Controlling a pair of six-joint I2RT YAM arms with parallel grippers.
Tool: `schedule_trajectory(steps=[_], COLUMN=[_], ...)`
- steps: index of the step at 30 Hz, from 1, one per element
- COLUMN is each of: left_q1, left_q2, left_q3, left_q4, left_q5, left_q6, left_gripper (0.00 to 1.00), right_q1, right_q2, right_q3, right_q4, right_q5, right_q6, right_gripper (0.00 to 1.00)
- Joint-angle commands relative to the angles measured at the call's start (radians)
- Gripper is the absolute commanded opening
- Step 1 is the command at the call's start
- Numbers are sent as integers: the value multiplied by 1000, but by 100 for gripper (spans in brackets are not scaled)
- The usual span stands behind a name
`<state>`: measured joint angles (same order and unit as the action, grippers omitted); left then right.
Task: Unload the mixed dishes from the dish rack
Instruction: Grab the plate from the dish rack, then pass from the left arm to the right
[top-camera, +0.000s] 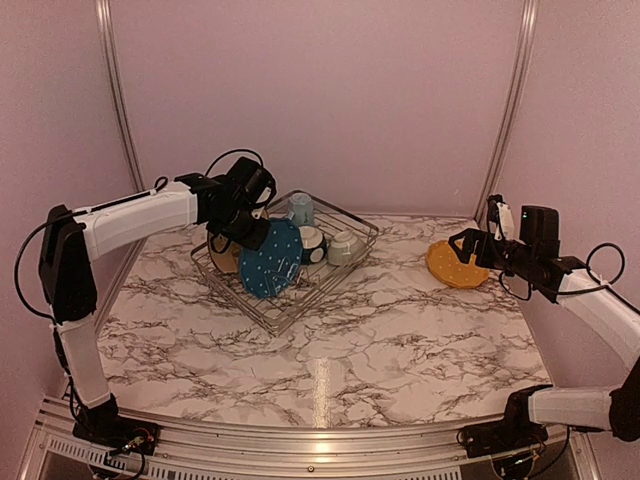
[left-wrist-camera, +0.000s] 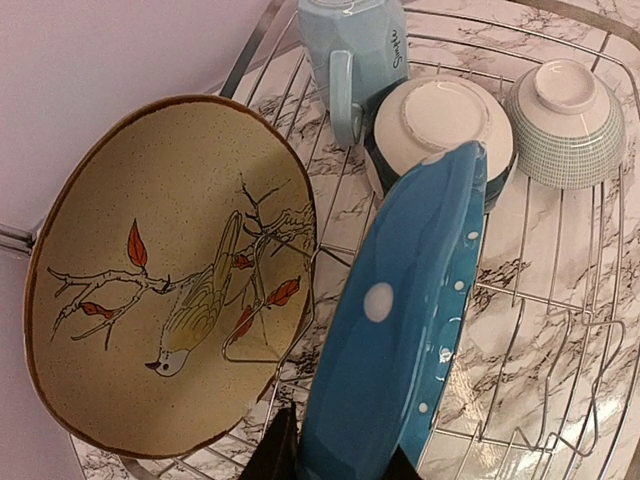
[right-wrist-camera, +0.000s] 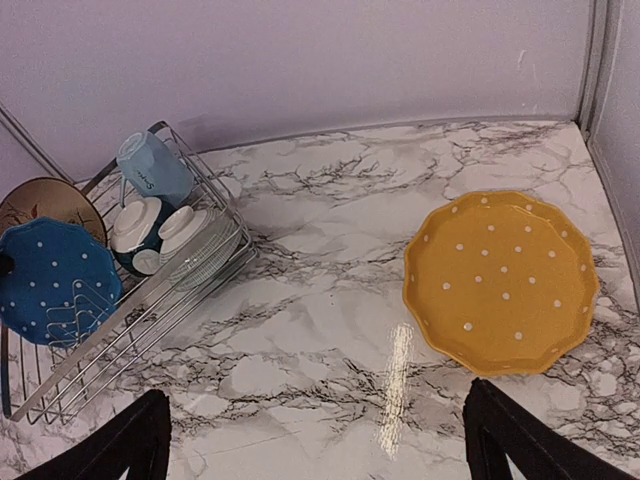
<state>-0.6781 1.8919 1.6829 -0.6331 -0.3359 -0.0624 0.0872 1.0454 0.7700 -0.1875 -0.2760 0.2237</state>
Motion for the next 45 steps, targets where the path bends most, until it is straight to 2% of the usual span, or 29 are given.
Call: schedule_trajectory(steps=[1, 5, 12, 17, 24, 36, 45], left_q1=[-10, -28, -92, -123, -165, -184, -161], left_q2=[29, 20, 40, 42, 13, -89, -186], left_q3=[69, 101, 185, 200, 251, 288, 283], left_q4=[-73, -109, -183, -194, -193, -198, -168], left_q5=[22, -15, -176, -284, -363, -369, -298], left_q6=[-14, 11, 47, 56, 107, 99, 24], left_gripper=[15, 9, 0, 0, 0, 0, 0], right_q1=[4, 3, 5, 5, 6, 5, 6], right_q2=[-19, -19, -13, -10, -17, -1, 21], right_q3=[2, 2, 2, 3, 2, -1, -1], right_q4=[6, 7, 15, 10, 7, 12, 31], right_q5=[-2, -2, -7, -8, -3, -27, -73], right_q6=[2, 3, 15, 14, 14, 19, 30], right_gripper=[98, 99, 99, 99, 98, 99, 98])
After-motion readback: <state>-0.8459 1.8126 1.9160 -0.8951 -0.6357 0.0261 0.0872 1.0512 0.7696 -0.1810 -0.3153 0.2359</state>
